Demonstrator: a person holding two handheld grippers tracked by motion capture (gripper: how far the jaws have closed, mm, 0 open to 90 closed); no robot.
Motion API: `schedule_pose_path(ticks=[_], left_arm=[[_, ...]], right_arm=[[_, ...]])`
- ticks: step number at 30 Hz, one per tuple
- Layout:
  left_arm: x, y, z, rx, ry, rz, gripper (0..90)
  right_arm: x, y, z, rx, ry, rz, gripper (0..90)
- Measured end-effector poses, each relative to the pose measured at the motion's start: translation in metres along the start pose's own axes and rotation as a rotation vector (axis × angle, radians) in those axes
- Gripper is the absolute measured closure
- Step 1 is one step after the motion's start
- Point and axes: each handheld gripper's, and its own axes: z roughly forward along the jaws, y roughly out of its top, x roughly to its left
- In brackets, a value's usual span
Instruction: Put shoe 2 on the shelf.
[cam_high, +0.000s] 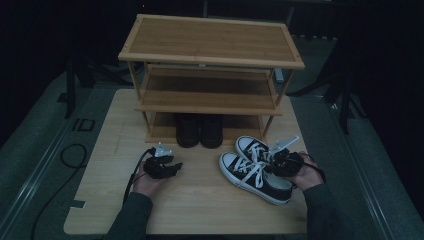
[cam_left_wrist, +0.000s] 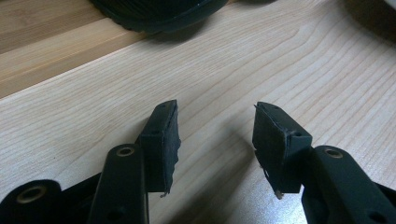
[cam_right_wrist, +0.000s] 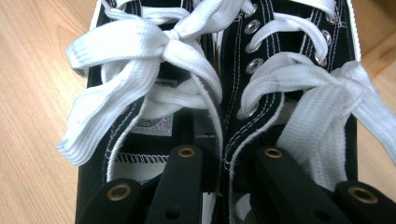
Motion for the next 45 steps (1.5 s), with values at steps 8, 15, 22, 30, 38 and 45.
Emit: schedule_pose_path(ticks=[8,15,22,30,38,45], left_arm=[[0.000,0.000,0.000,-0.002,-0.001,-0.002,50.8],[0.000,0.000,0.000,-0.001,-0.001,0.001,50.9],[0.000,-0.001,0.000,-0.002,0.000,0.000,50.8],[0.000,-0.001,0.000,-0.002,-0.003,0.000,50.9],[0.000,-0.001,0.000,-0.005,-0.001,0.001,50.8],[0.000,-0.001,0.000,-0.005,-0.001,0.001,50.8]], right_arm=[[-0.006,0.014,-0.005,0.018,0.019,-0.057,85.5],[-0.012,0.025,-0.006,0.034,0.021,-0.092,85.5],[-0.014,0.035,-0.014,0.033,0.054,-0.123,85.4],[-0.011,0.045,-0.021,0.009,0.056,-0.154,85.5],[-0.009,0.058,-0.031,-0.005,0.079,-0.181,85.4],[-0.006,0.067,-0.037,-0.018,0.089,-0.211,85.4]])
